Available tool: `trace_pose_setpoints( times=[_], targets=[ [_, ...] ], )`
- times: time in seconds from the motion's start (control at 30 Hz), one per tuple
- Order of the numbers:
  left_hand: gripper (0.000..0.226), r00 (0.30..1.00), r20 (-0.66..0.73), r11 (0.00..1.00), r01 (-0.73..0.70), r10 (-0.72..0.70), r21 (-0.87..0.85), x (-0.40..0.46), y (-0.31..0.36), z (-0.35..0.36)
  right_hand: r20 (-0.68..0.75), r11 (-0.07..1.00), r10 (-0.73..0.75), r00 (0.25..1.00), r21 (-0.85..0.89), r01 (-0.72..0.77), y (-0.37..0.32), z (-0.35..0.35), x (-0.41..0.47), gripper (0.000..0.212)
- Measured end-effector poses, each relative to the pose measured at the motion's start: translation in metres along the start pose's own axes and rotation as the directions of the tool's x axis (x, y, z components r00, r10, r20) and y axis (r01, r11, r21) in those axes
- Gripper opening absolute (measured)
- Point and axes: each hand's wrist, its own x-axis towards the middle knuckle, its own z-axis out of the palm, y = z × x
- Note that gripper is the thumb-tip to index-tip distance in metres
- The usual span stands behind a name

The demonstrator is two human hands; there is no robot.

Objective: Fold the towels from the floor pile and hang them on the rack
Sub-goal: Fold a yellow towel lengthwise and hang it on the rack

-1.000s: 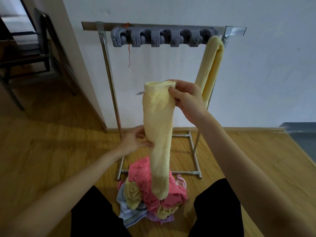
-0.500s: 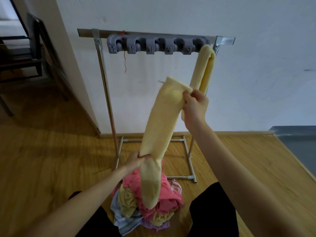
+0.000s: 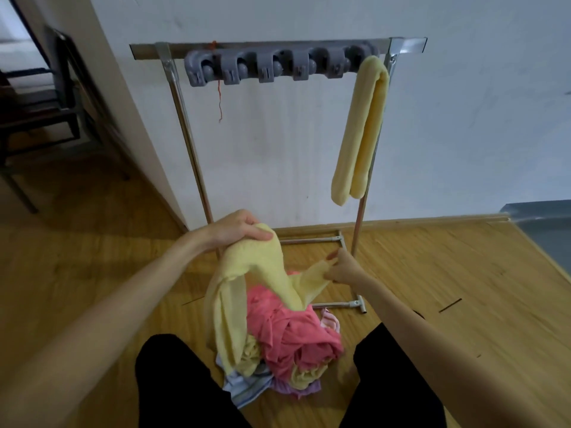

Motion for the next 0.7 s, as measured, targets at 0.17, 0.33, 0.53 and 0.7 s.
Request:
trace_pose_setpoints(
  times=[0.17,0.33,0.53,0.7],
  targets=[
    [0.032,0.985,0.171,0.999,-0.038,0.031,0.038,-0.008,0.024,-0.004,0.203,0.882,-0.252,0.946,-0.354,0.311,-0.021,0.004,-0.016,0.053],
    [0.023,0.971,0.24,0.998,-0.009,-0.006,0.063,-0.011,0.022,-0.002,0.304,0.782,-0.594,0.744,0.432,0.448,-0.061,-0.001,-0.052,0.054],
    [0.061,0.967,0.25,0.994,0.013,-0.041,0.112,-0.014,0.015,0.003,0.462,0.795,-0.604,0.649,0.407,0.449,-0.08,0.001,-0.065,0.037],
    [0.046,0.961,0.275,0.994,-0.009,-0.022,0.109,-0.012,0.017,0.004,0.531,0.837,-0.547,0.648,0.316,0.448,-0.083,-0.011,-0.069,0.04]
  ],
)
